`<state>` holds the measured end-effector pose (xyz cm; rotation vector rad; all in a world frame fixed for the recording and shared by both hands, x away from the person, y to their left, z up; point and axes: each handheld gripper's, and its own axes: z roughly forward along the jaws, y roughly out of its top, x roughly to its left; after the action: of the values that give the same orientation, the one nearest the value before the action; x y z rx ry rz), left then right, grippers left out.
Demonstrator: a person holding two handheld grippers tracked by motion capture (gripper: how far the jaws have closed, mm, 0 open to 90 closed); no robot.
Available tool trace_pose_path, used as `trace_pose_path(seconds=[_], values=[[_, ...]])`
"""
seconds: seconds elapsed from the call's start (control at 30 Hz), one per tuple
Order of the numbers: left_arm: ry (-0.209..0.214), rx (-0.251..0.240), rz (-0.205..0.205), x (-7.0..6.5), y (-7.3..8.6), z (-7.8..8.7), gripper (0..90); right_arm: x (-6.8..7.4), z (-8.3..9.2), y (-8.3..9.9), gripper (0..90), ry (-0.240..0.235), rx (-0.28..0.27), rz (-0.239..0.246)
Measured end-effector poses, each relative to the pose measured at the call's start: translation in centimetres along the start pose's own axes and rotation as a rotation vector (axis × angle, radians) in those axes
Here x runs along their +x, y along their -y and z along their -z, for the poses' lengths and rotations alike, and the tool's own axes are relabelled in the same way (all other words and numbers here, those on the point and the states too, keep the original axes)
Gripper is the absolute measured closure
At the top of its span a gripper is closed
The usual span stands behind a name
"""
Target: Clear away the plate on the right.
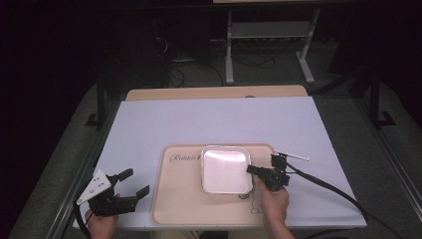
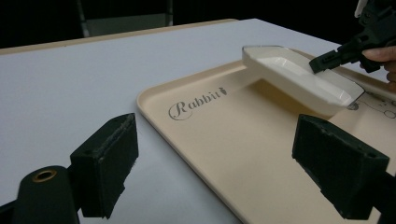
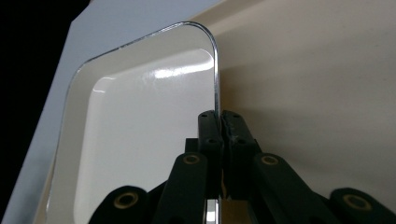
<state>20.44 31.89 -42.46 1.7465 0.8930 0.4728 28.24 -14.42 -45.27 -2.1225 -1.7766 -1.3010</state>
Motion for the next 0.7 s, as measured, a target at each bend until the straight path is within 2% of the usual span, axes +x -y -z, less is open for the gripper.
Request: trace_pose_path(seconds=[0.1, 0.23, 0.43, 0.7], values=[[0.001, 0.000, -0.002, 0.0, 0.0, 0.0, 14.0, -0.1, -0.3, 0.4, 84.9, 0.012, 0.009, 0.000], [0.003, 0.001, -0.003, -0.1, 0.0, 0.0, 14.0, -0.1, -0.6, 0.7, 84.7, 0.005, 0.018, -0.005], [0.003, 0.001, -0.002, -0.1, 0.0, -0.1, 14.0, 0.0, -0.3, 1.0, 84.1, 0.013, 0.017, 0.000], [0.002, 0.003, -0.002, -0.1, 0.0, -0.1, 14.0, 0.3, -0.1, 1.8, 83.1, -0.007, 0.026, 0.003]])
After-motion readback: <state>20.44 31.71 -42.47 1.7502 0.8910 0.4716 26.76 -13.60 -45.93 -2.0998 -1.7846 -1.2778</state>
